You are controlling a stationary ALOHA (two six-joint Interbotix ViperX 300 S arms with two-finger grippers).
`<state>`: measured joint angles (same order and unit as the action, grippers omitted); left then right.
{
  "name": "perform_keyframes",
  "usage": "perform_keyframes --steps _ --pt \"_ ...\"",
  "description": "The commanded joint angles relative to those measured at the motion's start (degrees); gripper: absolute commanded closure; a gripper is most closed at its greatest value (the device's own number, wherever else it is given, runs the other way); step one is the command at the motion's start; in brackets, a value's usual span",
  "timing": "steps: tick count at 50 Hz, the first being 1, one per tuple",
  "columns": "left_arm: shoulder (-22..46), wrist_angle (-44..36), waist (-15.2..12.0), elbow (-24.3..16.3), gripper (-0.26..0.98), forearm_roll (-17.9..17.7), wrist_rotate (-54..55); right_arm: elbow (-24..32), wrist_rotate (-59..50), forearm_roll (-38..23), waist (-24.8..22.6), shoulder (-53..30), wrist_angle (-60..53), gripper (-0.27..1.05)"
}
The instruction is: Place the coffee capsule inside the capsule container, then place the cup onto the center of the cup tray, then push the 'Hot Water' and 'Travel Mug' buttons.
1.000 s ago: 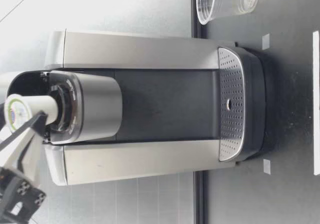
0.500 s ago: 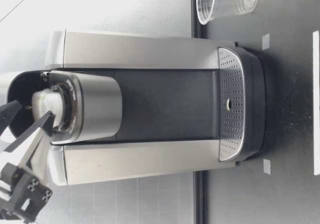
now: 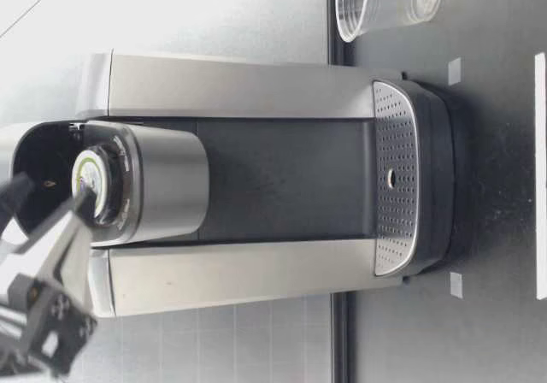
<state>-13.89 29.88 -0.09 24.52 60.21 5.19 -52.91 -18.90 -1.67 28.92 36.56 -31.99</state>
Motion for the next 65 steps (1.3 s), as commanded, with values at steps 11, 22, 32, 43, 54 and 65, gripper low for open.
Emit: perform_keyframes --steps 11,22,32,43,54,65 --pt "-4.57 -5.62 1.93 5.98 -0.06 0.18 14.41 9.84 1.67 0.09 0.26 -3.60 12.13 0.68" --pt "-7.29 -16.35 1.93 11.51 -0.05 0.18 26.63 14.68 2.90 0.09 4.04 -6.59 16.44 0.68" --pt "-9.58 -24.79 1.93 17.14 0.11 0.26 35.07 17.40 2.99 0.00 6.15 -10.37 16.52 0.68" --pt "-10.81 -31.82 1.93 21.18 0.33 -0.18 39.02 21.80 3.08 -1.49 7.21 -15.82 17.40 0.68" --pt "-10.81 -35.86 1.93 23.55 0.48 -2.37 40.08 25.49 2.99 -2.02 8.26 -20.83 18.02 0.68" --pt "-10.90 -37.71 1.93 24.79 0.51 -4.31 40.08 27.07 2.81 -2.02 8.35 -24.52 17.75 0.68"
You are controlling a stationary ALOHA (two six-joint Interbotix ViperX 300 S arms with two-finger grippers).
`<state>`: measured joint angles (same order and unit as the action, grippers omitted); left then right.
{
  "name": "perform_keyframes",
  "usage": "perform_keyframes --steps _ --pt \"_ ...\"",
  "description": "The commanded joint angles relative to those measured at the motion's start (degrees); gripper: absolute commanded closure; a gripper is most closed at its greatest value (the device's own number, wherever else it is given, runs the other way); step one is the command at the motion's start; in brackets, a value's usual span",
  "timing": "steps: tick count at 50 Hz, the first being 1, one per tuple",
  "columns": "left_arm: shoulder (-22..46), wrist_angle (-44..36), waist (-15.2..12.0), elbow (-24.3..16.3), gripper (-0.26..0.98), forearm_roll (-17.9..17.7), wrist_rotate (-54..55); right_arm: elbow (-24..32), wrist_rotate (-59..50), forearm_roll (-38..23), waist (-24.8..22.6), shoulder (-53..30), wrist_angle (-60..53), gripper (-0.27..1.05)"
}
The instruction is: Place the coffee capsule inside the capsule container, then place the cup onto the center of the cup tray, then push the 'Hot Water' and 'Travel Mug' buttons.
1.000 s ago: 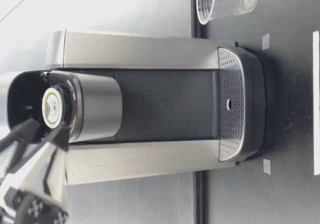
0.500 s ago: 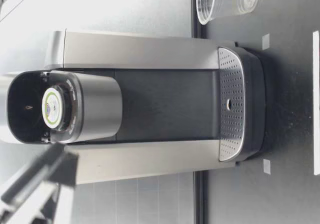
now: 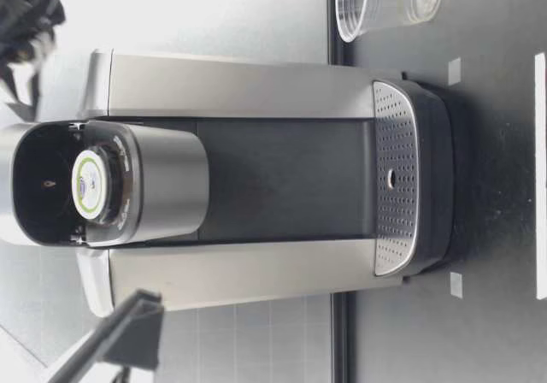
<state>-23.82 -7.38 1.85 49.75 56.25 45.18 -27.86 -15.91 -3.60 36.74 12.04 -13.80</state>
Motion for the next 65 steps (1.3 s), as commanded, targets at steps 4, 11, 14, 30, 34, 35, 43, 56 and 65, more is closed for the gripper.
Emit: perform_keyframes --steps 4,11,14,30,34,35,43,56,65 --pt "-0.88 -0.44 0.00 -0.26 0.50 -0.44 0.09 2.55 -0.35 -0.09 0.44 -0.62 -0.62 0.68" --pt "-0.88 0.00 0.00 -0.35 0.51 -0.35 0.00 2.72 -0.35 -0.09 -0.44 -0.53 -0.70 0.68" --pt "-0.97 0.26 0.00 -0.35 0.50 -0.35 0.00 2.81 -0.35 -0.09 -0.88 -0.53 -0.70 0.68" --pt "-0.88 0.70 0.00 -0.62 0.51 -0.35 0.00 2.81 -0.35 -0.09 -3.08 -0.09 -0.79 0.68" --pt "-0.88 0.70 0.00 -0.53 0.51 -0.35 0.00 2.81 -0.35 -0.18 -3.87 0.26 -0.79 0.68" --pt "-0.88 0.70 0.00 -0.53 0.51 -0.35 0.00 2.72 -0.35 -0.18 -4.04 0.44 -0.79 0.68" --pt "-0.88 0.70 0.00 -0.44 0.50 -0.35 0.00 2.29 -0.26 -0.70 -6.15 1.32 -0.79 0.68" --pt "-0.88 0.70 0.00 -0.35 0.51 -0.44 0.00 -0.70 -0.44 -1.05 -10.02 3.69 -0.79 0.68" --pt "-0.88 0.70 0.00 -0.44 0.51 -0.35 0.00 -3.16 -1.05 -0.88 -12.48 5.01 -0.79 0.68"
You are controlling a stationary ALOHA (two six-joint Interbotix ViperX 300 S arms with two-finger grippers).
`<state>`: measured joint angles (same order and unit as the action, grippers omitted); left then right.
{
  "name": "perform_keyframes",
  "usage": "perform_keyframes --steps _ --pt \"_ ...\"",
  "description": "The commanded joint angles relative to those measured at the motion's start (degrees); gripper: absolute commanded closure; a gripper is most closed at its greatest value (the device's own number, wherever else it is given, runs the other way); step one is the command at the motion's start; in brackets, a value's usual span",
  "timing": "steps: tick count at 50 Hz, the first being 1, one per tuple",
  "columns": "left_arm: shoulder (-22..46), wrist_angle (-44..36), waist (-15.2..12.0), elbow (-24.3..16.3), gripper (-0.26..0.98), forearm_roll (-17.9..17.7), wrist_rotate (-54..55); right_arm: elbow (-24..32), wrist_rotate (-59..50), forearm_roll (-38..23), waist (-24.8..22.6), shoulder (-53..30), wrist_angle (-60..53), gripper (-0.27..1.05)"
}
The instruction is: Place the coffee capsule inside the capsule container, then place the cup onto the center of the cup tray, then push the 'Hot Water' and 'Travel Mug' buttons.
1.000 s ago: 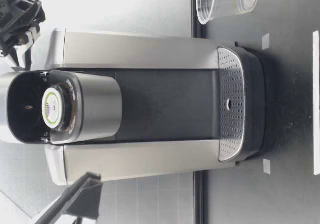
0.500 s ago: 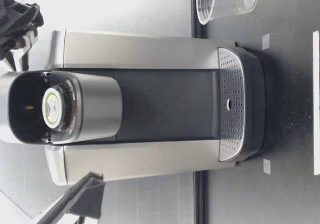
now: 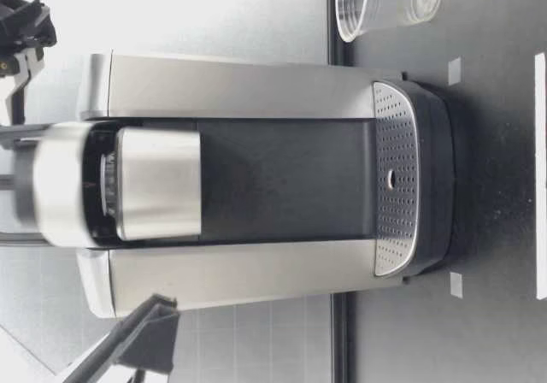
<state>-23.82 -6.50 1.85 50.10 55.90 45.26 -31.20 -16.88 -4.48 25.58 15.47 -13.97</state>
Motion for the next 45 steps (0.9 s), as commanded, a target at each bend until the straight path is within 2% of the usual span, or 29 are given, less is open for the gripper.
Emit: perform_keyframes --steps 1,30,39,45 --pt "-0.88 -0.18 0.00 -0.79 0.51 -0.09 -0.09 -0.09 -0.26 0.00 -1.49 1.67 -0.62 0.68" --pt "-0.26 -0.53 0.00 -0.97 0.51 -0.62 0.09 -8.35 -5.45 0.09 -5.89 3.43 -3.43 0.68" --pt "0.00 -0.53 0.00 -0.97 0.51 -0.88 0.00 -10.37 -6.94 0.26 -5.89 8.70 -3.52 0.68" --pt "0.09 -0.70 0.00 -0.79 0.51 -0.97 0.00 -14.41 -8.79 2.29 -5.36 15.21 -0.09 0.68"
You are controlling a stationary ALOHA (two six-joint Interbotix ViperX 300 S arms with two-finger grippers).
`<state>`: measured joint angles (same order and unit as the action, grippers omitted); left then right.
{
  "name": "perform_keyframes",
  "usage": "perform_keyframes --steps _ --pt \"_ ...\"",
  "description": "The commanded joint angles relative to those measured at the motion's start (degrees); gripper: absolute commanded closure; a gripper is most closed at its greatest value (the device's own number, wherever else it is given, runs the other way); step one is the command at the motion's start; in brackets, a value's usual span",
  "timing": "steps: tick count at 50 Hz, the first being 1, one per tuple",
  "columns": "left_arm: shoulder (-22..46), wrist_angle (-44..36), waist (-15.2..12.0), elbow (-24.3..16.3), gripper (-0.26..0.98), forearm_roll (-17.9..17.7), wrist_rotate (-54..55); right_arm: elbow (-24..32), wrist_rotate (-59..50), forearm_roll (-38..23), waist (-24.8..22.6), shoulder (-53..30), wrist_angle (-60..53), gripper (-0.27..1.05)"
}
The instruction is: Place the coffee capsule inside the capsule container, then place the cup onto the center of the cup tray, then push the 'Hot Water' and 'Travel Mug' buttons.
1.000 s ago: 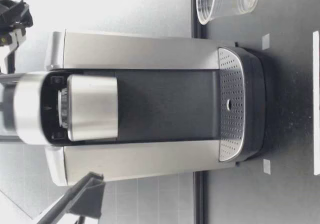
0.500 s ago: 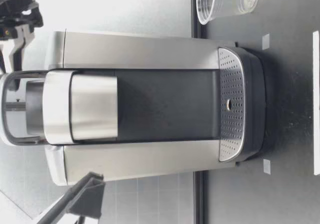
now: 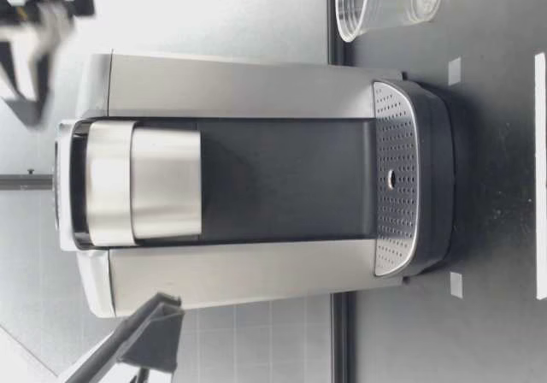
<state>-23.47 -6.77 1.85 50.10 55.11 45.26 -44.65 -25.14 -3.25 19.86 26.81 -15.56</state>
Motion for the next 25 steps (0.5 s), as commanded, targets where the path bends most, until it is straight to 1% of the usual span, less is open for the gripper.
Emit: perform_keyframes --steps 1,10,14,19,25 --pt "-0.26 -0.44 0.00 -0.79 0.50 -0.26 0.00 -1.76 -0.97 1.49 0.53 4.83 2.46 0.68" --pt "0.09 -0.35 0.00 -0.44 0.51 -0.44 0.00 -12.22 -6.33 6.24 3.60 13.89 11.78 0.68" --pt "0.26 -0.35 0.00 -0.35 0.51 -0.44 0.00 -16.00 -9.14 6.68 4.92 17.05 14.94 0.68" --pt "0.88 -0.26 0.00 -0.35 0.51 -0.44 0.00 -19.86 -12.83 6.68 6.50 19.42 17.75 0.68" --pt "2.02 -0.18 0.00 -0.62 0.51 -0.44 0.00 -23.20 -16.26 6.59 8.17 19.86 19.78 0.68"
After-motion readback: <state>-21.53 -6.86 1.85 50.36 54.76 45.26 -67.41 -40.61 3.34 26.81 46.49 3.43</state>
